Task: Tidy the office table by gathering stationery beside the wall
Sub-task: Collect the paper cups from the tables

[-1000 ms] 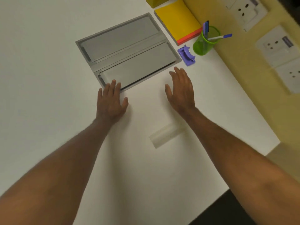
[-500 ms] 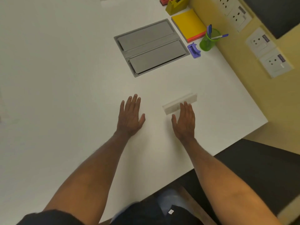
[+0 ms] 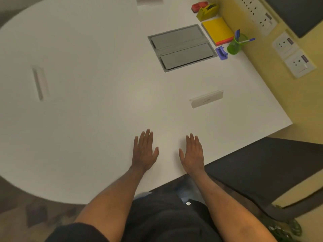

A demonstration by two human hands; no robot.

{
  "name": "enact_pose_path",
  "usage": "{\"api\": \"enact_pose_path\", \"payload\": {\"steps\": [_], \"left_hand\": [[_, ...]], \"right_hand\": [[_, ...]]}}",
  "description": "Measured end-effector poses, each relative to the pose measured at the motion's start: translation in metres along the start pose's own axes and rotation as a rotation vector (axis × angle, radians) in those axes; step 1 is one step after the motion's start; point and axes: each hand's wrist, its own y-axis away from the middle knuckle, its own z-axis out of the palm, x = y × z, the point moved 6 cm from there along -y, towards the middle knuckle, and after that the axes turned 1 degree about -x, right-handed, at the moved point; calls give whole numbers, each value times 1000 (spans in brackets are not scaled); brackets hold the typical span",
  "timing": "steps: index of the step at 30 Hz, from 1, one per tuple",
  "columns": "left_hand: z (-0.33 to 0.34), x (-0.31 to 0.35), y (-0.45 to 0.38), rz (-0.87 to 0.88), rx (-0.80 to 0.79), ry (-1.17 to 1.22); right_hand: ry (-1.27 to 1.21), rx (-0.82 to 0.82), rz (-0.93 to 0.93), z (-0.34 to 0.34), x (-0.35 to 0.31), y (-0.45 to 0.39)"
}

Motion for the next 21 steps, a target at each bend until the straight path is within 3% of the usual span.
{"api": "enact_pose_path", "payload": {"steps": [21], "left_hand": [[77, -32, 271, -211, -6, -4]], "right_hand": [[188, -119, -213, 85, -15, 204]]}}
